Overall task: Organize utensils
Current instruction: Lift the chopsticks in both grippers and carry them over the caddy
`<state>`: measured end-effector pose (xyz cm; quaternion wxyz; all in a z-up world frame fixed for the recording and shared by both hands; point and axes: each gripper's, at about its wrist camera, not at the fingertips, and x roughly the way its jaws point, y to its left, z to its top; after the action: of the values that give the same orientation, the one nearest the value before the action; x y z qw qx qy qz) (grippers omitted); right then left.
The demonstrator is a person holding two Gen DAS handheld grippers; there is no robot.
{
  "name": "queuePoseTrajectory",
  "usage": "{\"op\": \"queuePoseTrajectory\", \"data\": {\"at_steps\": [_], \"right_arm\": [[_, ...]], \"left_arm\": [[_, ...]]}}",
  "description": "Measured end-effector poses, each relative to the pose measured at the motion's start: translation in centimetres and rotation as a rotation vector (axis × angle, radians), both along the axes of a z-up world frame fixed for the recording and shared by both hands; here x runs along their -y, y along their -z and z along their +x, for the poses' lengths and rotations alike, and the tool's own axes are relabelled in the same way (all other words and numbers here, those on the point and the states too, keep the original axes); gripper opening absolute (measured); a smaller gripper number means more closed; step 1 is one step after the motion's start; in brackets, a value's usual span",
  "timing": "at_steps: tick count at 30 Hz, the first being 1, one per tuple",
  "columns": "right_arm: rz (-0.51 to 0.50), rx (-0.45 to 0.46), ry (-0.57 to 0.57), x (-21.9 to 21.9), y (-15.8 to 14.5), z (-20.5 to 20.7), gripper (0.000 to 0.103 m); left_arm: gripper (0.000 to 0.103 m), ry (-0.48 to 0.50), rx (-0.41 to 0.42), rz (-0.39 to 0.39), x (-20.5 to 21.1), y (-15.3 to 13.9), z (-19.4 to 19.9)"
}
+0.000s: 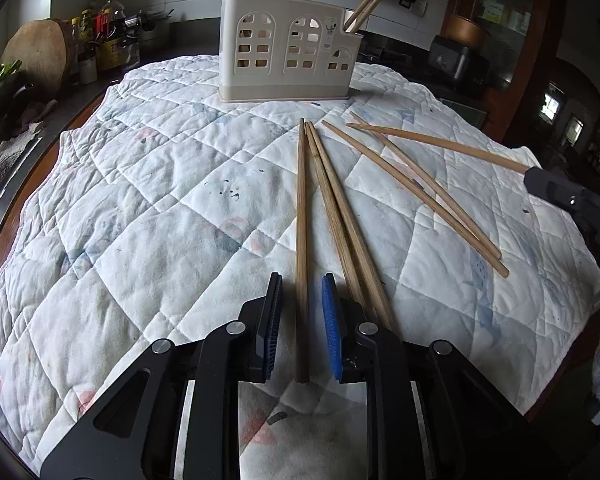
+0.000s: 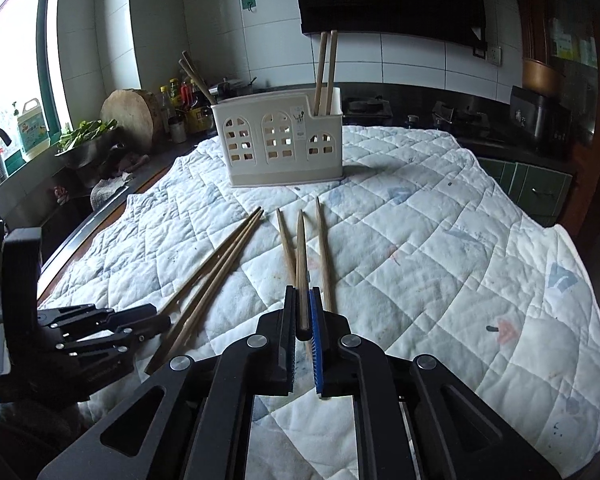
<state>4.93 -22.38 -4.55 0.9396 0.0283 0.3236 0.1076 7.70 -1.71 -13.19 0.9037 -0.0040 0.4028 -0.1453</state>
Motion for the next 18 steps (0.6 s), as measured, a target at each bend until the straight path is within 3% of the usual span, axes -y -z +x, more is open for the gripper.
{"op": "queuePoseTrajectory", "data": {"at_steps": [3,8,18], "right_arm": [[-0.003,0.029,-0.004,0.3,-1.2,-0.1,0.007],[-0.007,0.062,-0.019,0.8,-3.0,0.1,0.007],[-0.029,0.105,-0.105,1.2,-7.6,1.8,0.007]], "left_arm": [[0.006,-0.007,-0.004,-0.005,-0.1,0.0,0.2],[0.006,-0.011,0.021,-0.007,-0.2,-1.2,0.0],[0.005,0.011,0.179,0.000,-0.8,-8.6,0.3]]}}
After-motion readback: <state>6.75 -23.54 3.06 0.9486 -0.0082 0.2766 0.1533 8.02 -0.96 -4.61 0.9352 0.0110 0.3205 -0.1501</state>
